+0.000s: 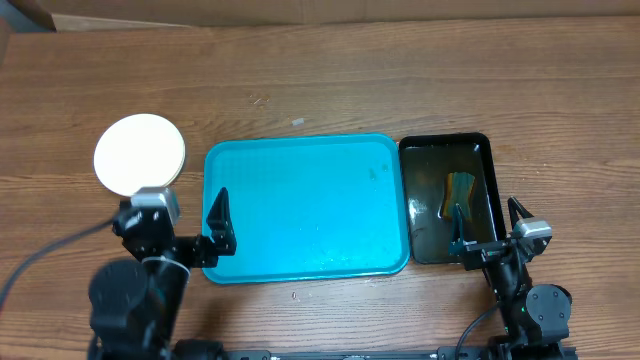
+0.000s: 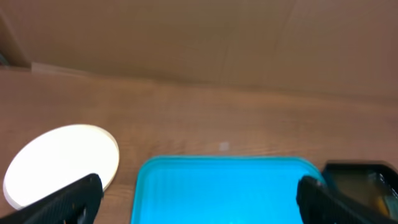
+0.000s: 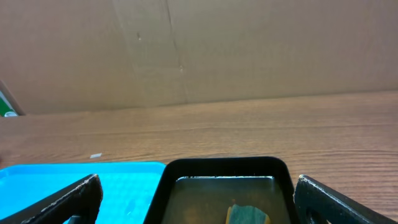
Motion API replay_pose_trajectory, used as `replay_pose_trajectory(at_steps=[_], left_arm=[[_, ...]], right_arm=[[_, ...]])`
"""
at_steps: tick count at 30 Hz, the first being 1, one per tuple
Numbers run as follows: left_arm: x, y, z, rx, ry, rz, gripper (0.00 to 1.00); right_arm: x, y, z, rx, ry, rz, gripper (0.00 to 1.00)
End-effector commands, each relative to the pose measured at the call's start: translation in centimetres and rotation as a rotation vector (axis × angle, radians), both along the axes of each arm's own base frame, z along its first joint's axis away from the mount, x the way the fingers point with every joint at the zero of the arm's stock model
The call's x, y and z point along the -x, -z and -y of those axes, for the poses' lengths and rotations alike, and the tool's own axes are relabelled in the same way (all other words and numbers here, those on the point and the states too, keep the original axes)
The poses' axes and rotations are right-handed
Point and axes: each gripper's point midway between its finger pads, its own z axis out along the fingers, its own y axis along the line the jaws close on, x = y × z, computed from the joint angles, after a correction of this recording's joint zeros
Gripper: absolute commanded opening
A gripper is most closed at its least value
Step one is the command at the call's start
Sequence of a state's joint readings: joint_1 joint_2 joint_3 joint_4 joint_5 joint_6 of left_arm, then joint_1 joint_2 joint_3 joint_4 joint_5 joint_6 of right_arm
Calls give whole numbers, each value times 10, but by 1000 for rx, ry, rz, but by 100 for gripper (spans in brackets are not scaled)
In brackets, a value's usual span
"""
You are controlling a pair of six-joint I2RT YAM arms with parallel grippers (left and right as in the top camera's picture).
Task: Clean dirty plates on tray and stack at the side
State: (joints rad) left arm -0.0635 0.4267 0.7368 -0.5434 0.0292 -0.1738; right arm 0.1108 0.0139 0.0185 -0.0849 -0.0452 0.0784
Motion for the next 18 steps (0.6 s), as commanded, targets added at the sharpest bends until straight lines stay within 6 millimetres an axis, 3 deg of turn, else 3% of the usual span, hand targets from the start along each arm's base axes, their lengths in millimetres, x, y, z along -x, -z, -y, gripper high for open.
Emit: replay_pose_trajectory(at_steps=[1, 5, 9, 18], left_arm=[[2, 3, -2, 26, -11, 141, 100], [6, -12, -2, 54, -9, 420, 100], [12, -11, -2, 67, -7, 551, 100], [6, 25, -5, 44, 5, 546, 100]], right_arm=[[0, 2, 2, -3, 9, 3, 100], [0, 2, 2, -3, 10, 3, 100], [0, 2, 2, -3, 9, 3, 100], [0, 2, 2, -3, 9, 3, 100]])
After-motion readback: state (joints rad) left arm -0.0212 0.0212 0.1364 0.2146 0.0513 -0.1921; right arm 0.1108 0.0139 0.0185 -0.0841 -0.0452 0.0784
